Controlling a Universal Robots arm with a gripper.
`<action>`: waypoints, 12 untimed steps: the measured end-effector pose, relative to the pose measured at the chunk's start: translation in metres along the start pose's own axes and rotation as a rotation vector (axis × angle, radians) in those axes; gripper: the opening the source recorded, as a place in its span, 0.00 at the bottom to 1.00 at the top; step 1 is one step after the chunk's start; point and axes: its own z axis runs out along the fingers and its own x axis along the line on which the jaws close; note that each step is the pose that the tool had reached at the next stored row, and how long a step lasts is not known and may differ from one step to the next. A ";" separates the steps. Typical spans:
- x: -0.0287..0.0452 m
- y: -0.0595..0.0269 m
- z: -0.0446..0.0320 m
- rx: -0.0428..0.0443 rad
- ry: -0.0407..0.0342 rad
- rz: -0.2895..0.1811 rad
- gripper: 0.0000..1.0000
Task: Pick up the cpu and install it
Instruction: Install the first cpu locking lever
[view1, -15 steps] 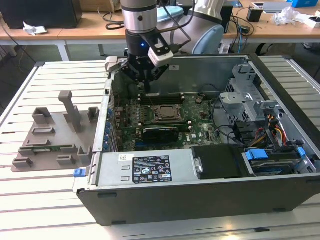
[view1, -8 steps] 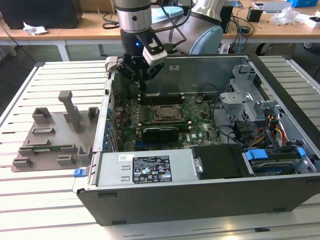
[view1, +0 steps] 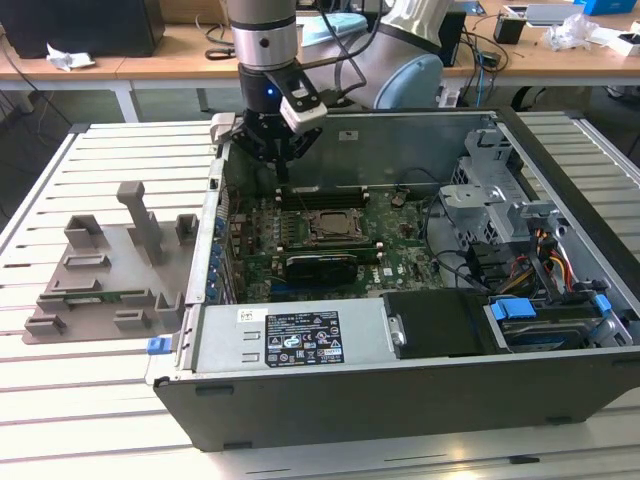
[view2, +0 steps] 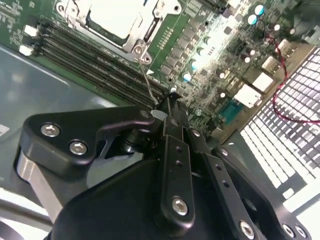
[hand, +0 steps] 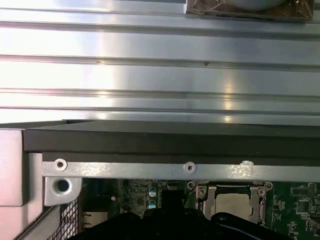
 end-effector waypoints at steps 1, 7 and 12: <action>-0.0012 0.0001 0.0010 0.0018 0.0000 -0.002 0.11; -0.0165 0.0000 0.0024 0.0017 0.0004 -0.005 0.11; -0.0254 0.0004 0.0029 0.0016 0.0015 -0.006 0.11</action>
